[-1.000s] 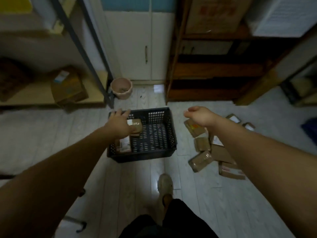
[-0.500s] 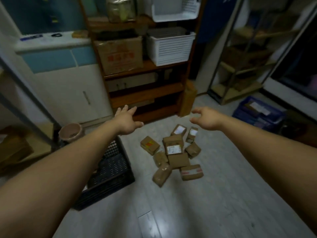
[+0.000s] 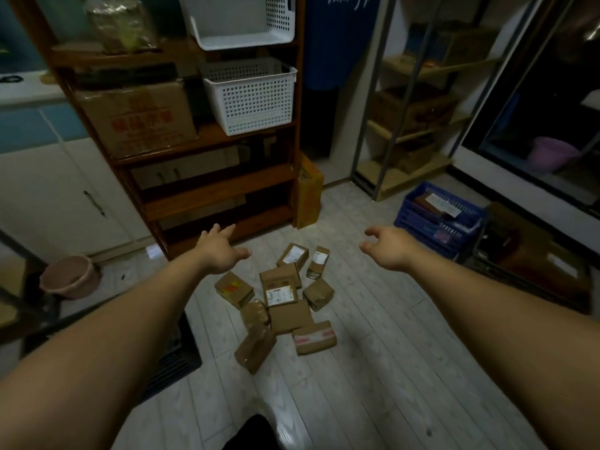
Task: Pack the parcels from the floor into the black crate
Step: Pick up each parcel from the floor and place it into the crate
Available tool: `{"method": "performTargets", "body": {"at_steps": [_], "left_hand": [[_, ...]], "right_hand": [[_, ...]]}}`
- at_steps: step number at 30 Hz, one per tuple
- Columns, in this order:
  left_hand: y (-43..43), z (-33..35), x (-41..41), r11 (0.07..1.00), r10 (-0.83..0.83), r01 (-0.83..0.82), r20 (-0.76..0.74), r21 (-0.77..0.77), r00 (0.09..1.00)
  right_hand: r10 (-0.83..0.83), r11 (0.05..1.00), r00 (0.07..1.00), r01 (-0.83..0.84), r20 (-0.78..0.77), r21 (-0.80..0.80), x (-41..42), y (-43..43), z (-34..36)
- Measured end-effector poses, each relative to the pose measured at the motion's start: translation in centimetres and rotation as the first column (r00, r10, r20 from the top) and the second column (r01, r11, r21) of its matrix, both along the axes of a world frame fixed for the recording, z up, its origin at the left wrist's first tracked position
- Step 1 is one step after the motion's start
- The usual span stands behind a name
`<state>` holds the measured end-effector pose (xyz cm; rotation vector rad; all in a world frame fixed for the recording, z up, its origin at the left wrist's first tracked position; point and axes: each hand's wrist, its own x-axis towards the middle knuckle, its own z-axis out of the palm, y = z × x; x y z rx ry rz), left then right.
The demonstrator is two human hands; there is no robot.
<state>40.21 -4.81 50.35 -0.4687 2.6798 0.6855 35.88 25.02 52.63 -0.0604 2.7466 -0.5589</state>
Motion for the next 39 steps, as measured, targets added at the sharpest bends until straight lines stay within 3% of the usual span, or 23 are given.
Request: {"method": "performTargets", "body": {"at_steps": [5,13,16,20,25,32,39], "left_hand": [[-0.8,-3.7,-4.8,0.999,0.022,-0.024,0.057,0.032,0.998],[-2.7,-10.4,-14.6,0.991,0.062,-0.086,0.217,0.101,0.974],[-3.1,-11.8,-16.4,0.991,0.051,-0.083,0.270,0.106,0.962],[-4.2,-15.1,-17.8,0.984,0.053,-0.109,0.349,0.143,0.936],[-3.5,-18.5,-19.3,0.945,0.244,-0.312,0.425,0.099,0.872],[-0.2,-24.2,-24.2,0.851,0.435,-0.522,0.479,0.057,0.762],[2.0,-32.4,-32.0,0.770,0.438,-0.607,0.530,0.196,0.726]], "right_hand": [[0.085,0.991,0.991,-0.095,0.103,0.098,-6.0,-1.0,-3.1],[0.082,0.976,0.976,-0.120,0.204,0.181,-16.8,-2.1,-8.2],[0.067,0.982,0.978,-0.099,0.197,0.160,-19.5,-2.8,-10.0],[0.138,0.977,0.944,-0.179,0.301,0.112,-22.6,-4.8,-13.1],[0.235,0.971,0.903,-0.232,0.358,-0.052,-27.3,-7.1,-17.6],[0.369,0.915,0.759,-0.399,0.536,-0.065,-35.9,-6.2,-26.2],[0.417,0.889,0.716,-0.450,0.559,-0.087,-42.5,-6.6,-39.1]]}}
